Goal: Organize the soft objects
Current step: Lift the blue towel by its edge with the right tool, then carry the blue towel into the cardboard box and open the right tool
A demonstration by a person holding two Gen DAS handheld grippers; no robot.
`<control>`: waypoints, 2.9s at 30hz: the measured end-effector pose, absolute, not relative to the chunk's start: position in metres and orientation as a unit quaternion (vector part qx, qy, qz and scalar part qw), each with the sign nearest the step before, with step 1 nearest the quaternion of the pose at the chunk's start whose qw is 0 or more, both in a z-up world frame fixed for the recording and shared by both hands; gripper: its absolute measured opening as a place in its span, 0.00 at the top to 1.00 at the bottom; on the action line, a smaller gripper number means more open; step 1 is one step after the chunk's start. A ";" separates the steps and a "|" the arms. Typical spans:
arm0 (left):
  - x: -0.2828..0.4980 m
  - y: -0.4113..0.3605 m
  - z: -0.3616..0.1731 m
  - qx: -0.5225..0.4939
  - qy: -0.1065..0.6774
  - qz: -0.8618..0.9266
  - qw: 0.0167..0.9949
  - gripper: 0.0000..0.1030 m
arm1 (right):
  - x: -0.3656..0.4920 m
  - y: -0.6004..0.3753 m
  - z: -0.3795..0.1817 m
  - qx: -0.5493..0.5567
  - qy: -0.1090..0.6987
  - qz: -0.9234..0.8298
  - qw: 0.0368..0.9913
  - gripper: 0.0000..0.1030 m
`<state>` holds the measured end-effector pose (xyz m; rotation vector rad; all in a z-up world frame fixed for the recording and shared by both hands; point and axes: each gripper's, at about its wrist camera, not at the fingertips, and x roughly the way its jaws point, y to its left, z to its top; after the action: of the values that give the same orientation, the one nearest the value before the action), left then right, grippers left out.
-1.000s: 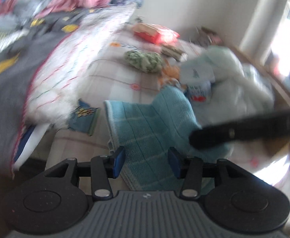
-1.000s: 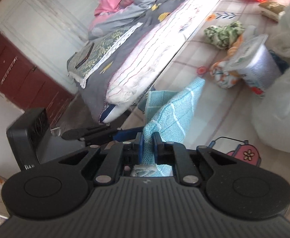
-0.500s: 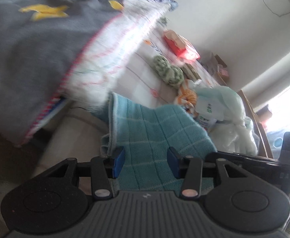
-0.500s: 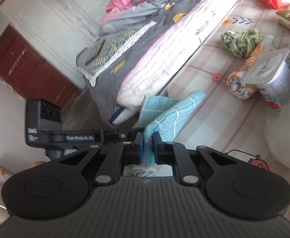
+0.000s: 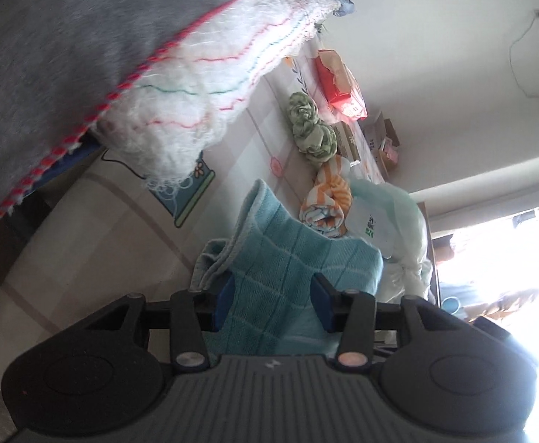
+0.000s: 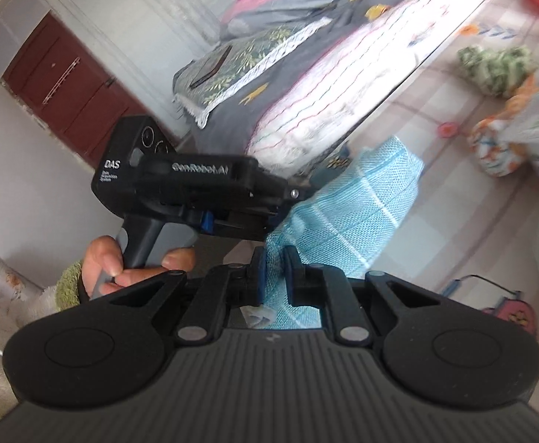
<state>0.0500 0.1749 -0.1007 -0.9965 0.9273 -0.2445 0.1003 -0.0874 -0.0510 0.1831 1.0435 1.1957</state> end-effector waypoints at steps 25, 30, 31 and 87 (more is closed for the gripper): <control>0.039 0.149 -0.067 -0.259 0.438 -0.068 0.858 0.42 | 0.086 -0.081 -0.072 0.059 0.472 0.529 0.702 0.67; 0.036 0.144 -0.064 -0.222 0.445 -0.067 0.865 0.49 | 0.093 -0.110 -0.060 0.088 0.472 0.506 0.717 0.60; 0.037 0.141 -0.063 -0.212 0.448 -0.068 0.866 0.50 | 0.096 -0.116 -0.060 0.097 0.474 0.495 0.722 0.59; 0.214 -0.285 0.045 -0.103 0.451 -0.418 0.782 0.82 | 0.127 -0.505 0.072 0.168 0.379 0.099 0.905 0.86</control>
<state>0.2135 -0.2849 0.0450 -0.2223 0.9730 -0.9025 0.1265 -0.5052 0.0715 0.3477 0.7823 0.2039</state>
